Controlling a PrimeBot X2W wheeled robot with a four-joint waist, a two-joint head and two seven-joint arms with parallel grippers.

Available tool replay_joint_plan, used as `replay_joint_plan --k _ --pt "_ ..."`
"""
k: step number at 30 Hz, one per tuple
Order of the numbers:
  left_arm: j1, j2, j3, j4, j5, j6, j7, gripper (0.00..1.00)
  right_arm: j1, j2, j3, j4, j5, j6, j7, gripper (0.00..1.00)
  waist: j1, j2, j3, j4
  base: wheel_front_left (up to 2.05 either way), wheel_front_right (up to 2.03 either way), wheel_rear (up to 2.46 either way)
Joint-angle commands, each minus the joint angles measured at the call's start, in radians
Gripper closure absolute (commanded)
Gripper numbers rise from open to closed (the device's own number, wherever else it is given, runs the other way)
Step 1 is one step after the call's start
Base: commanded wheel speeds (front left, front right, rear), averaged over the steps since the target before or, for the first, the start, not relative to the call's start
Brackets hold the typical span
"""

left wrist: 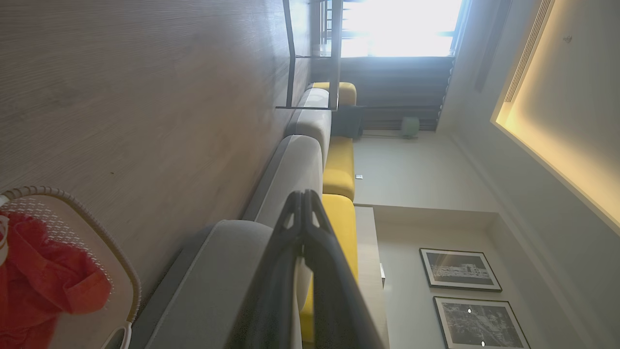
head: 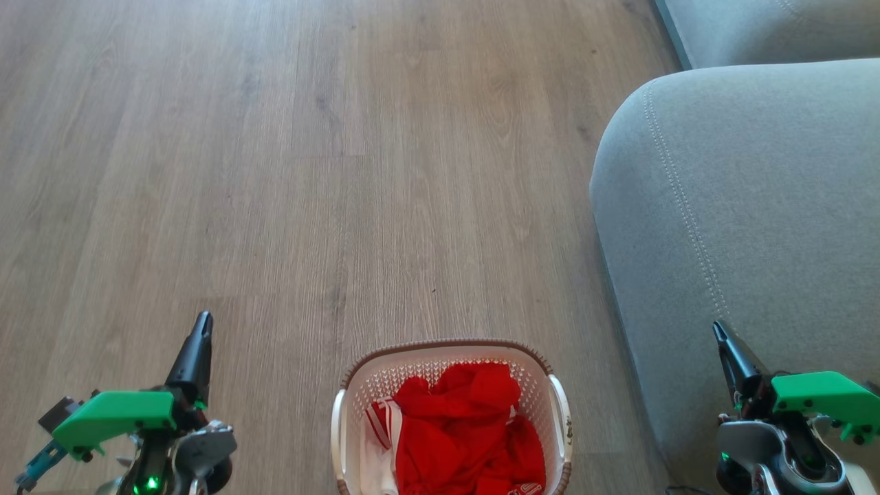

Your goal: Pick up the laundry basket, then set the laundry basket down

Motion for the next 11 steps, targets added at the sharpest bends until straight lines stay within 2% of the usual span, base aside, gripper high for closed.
replay_joint_plan --k 1,11 --pt "-0.06 0.015 0.036 -0.03 -0.005 -0.007 0.006 1.0 -0.048 -0.013 0.016 -0.031 0.005 0.007 0.007 1.0 0.0 0.0 0.0 0.0 0.0 0.0 0.0" --pt "-0.06 0.012 0.04 -0.03 -0.002 -0.007 0.009 1.0 -0.048 -0.01 0.012 -0.031 0.002 0.007 0.01 1.0 0.0 0.0 0.0 0.0 0.0 0.0 0.0"
